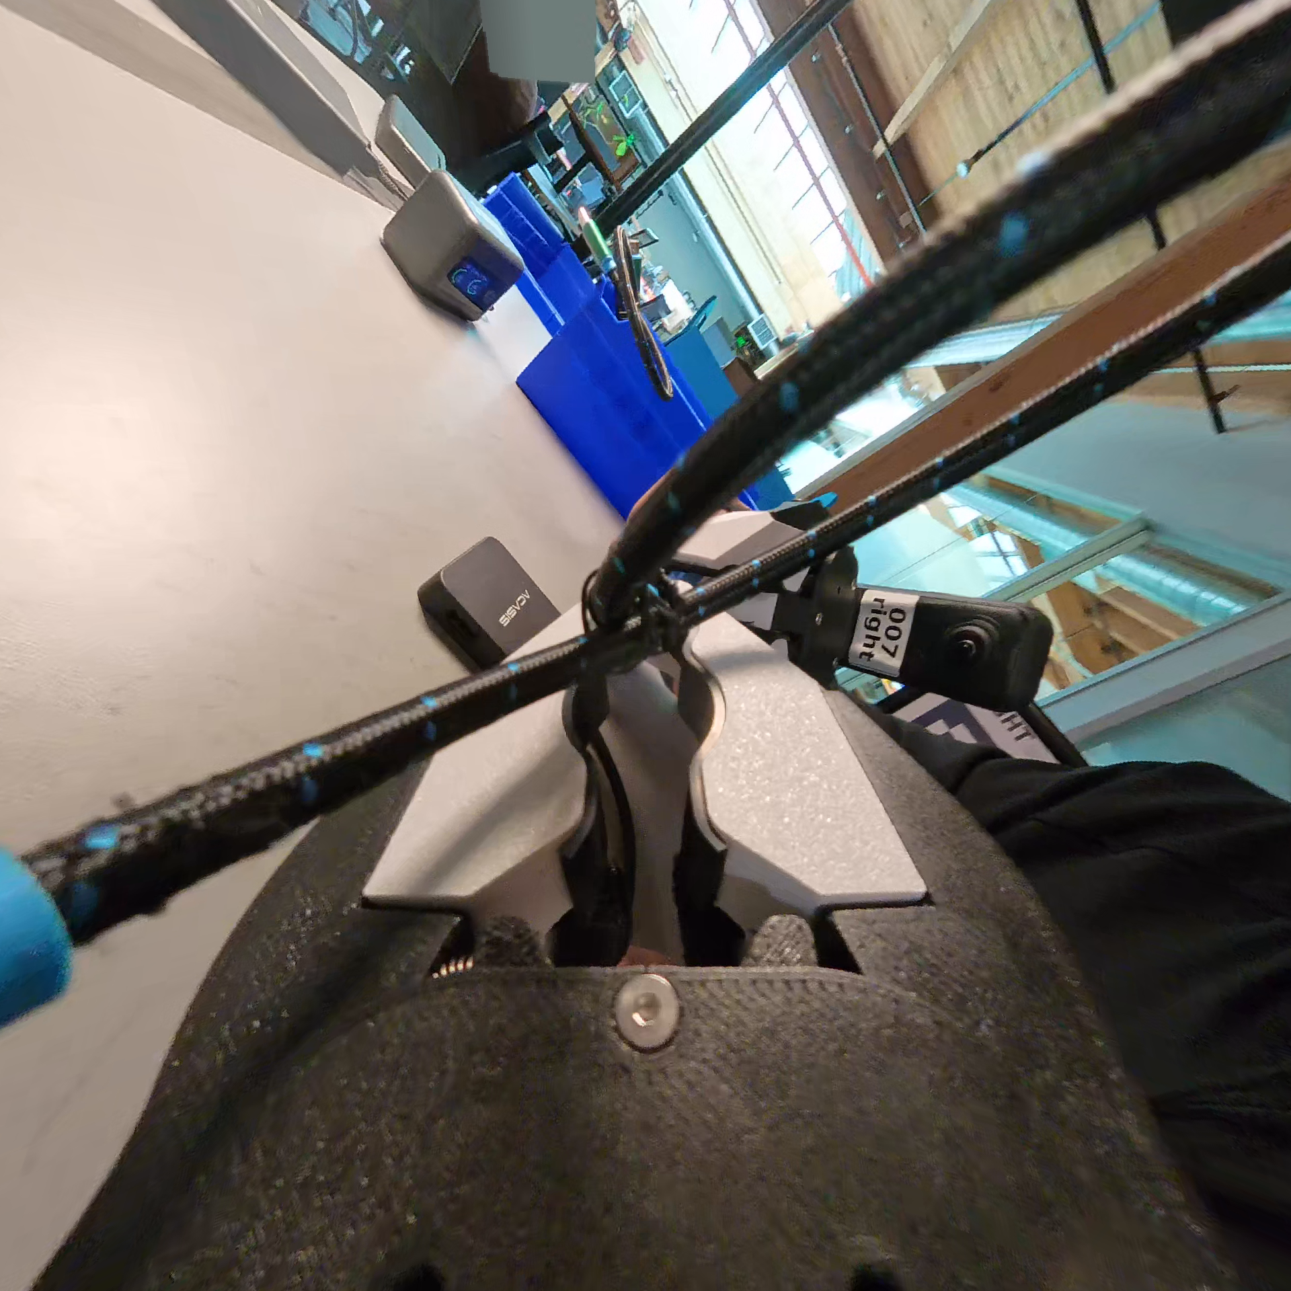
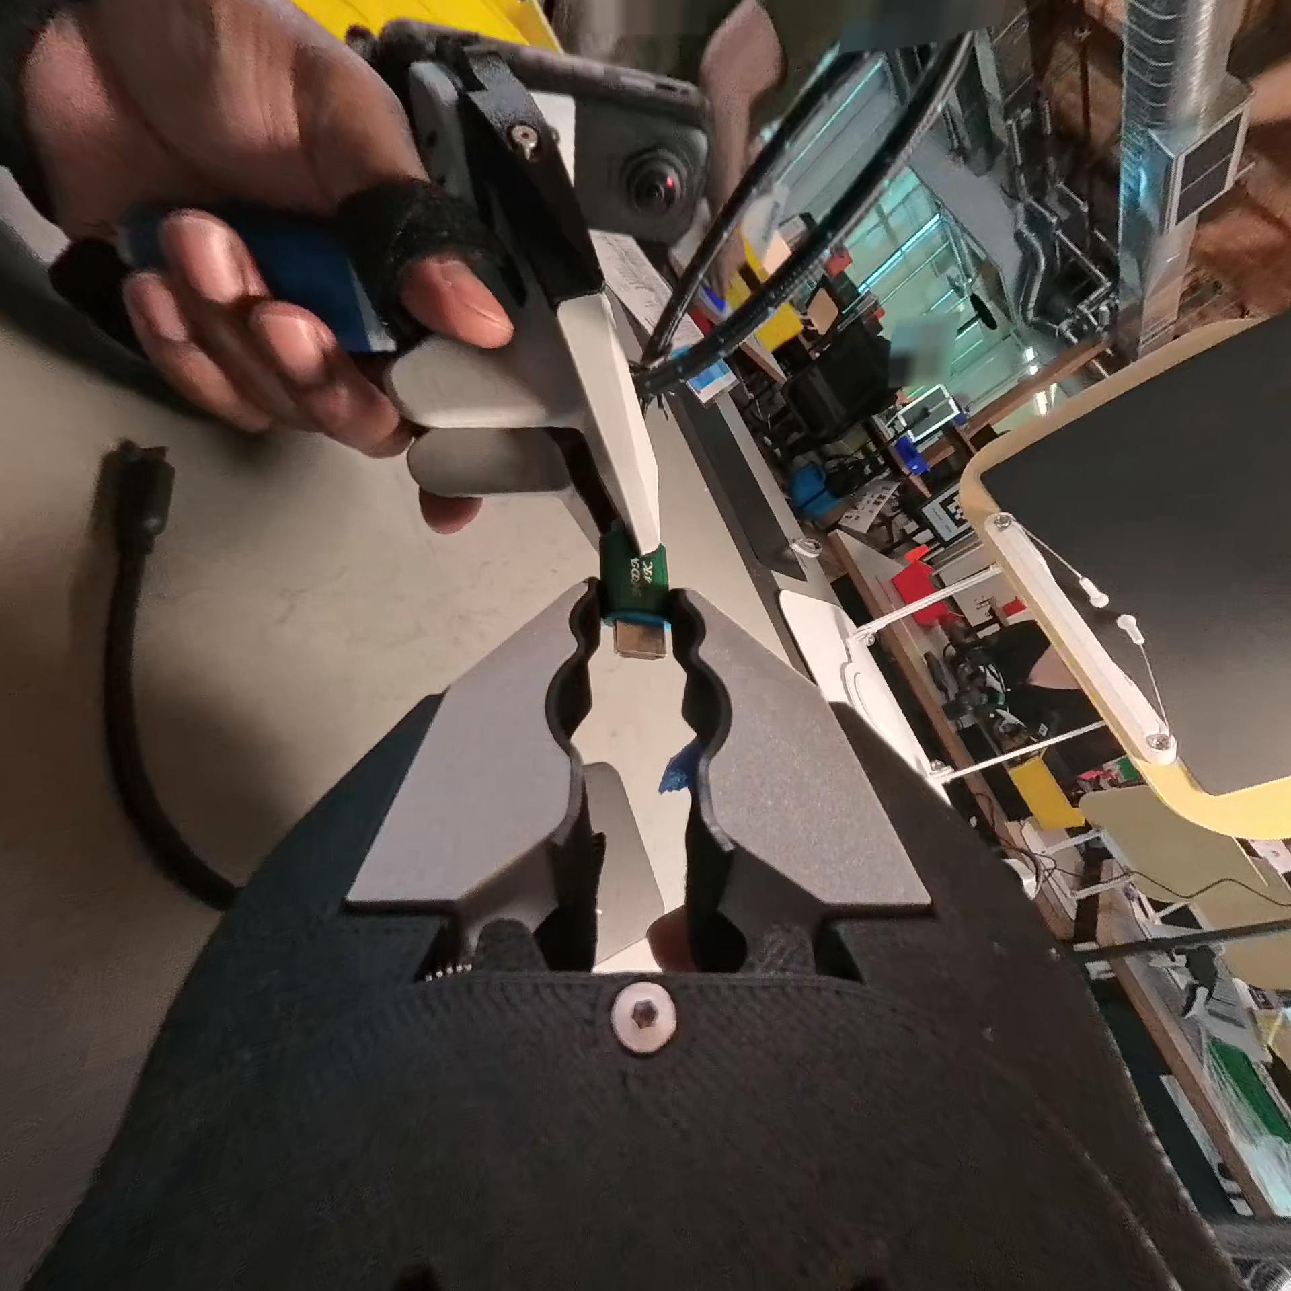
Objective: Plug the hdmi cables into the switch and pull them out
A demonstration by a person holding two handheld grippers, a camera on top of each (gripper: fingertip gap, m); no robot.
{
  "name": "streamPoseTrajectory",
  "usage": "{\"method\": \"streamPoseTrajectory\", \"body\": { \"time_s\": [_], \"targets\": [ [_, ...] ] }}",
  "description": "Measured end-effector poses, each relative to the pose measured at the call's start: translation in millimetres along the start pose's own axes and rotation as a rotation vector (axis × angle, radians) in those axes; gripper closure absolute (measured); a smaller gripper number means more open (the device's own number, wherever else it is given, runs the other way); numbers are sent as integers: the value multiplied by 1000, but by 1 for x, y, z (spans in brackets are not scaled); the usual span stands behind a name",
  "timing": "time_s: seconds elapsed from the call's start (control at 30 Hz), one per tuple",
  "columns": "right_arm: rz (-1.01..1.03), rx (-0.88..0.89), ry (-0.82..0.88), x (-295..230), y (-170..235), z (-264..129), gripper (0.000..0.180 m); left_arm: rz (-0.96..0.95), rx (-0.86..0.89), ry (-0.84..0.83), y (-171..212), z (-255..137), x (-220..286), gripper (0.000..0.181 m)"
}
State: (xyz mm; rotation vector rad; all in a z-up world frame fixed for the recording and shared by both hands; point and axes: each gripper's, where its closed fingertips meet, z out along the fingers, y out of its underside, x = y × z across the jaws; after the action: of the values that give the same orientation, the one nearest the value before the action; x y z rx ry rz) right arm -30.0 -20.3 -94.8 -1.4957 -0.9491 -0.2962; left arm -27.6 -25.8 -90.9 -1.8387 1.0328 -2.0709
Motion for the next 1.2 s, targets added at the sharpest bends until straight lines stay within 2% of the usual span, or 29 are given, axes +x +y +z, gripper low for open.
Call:
{"method": "streamPoseTrajectory", "body": {
  "time_s": [0.2,0.37,0.5,0.63,0.77,0.83,0.9,1.0,1.2],
  "targets": [
    [12,55,-12,1,-5,-2,158,-107,21,61,-1,0,3,169],
    [30,172,-47,1,-17,-11,162,-219,-6,163,3,1,14,167],
    [-4,174,-48,-1,-16,-12,163,-219,-13,175,5,3,15,166],
    [48,96,-41,0,-7,-8,160,-96,19,97,2,4,10,167],
    [163,28,-97,-3,0,-6,134,187,16,-21,-1,4,11,166],
    [177,25,-105,-4,-2,-6,135,277,0,-58,0,5,13,169],
    [152,24,-80,-2,-4,-6,144,296,-25,-75,5,8,12,166],
    [55,14,-68,-5,-1,-6,156,239,-47,-61,9,9,9,169],
    [17,64,-81,-7,-4,-8,156,50,-55,21,13,8,9,168]
  ]
}}
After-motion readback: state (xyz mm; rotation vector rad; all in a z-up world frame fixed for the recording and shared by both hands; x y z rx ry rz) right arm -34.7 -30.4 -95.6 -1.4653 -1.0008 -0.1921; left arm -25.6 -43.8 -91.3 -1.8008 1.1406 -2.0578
